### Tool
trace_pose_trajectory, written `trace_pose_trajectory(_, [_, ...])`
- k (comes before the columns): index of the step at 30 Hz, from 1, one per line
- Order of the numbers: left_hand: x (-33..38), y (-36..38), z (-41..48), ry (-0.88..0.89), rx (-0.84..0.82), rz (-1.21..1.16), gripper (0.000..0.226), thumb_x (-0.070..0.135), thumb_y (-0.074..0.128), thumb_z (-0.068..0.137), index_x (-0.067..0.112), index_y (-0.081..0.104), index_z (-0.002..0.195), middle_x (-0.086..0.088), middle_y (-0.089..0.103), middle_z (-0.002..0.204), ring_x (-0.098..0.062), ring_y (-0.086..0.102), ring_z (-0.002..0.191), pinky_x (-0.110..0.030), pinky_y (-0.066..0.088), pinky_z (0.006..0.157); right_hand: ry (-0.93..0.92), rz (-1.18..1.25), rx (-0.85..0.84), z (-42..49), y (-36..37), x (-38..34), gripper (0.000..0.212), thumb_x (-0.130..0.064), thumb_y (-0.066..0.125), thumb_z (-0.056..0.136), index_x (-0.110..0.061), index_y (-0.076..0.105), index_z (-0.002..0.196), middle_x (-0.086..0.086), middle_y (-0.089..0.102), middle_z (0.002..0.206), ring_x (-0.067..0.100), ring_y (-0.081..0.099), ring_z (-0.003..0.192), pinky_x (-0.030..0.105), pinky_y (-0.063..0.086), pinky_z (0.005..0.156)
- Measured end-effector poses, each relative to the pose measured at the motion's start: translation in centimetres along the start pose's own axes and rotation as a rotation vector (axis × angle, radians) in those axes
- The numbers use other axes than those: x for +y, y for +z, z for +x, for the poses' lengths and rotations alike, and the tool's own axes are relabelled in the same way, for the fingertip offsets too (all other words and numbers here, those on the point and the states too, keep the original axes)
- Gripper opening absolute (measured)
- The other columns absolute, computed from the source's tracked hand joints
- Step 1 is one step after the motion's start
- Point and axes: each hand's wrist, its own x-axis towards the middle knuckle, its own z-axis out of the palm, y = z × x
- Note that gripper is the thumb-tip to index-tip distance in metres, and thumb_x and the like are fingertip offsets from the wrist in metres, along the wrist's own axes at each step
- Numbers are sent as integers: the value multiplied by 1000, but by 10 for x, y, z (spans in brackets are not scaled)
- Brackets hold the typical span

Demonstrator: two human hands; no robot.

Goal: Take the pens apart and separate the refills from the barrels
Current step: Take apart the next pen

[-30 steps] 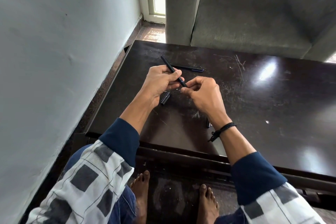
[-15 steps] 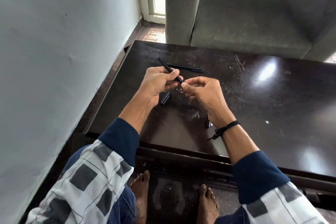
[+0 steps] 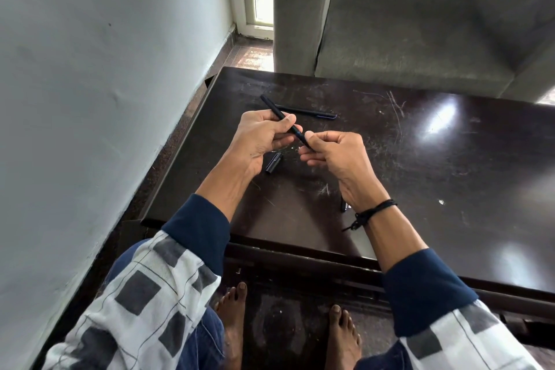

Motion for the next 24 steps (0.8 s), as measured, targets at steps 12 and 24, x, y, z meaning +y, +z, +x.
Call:
trace_pose_trajectory(12, [1,1,-2,1,-2,-1,6,5,70,92,0,72,93,-11,76,82,-19,75,77,-27,62,75,15,39,11,0,0,1,20,-26,73,94,-6,75,94,13,78,84,16,73,71,23,58,65])
trace_pose_trajectory(24, [-1,2,-2,3,2,6,7,5,71,91,0,73,94,-10,77,82,-18,75,78,-27,62,74,30,13,23,1,1,2,23,-30,77,90,-8,75,95,11,78,86,17,72,72,24,55,63])
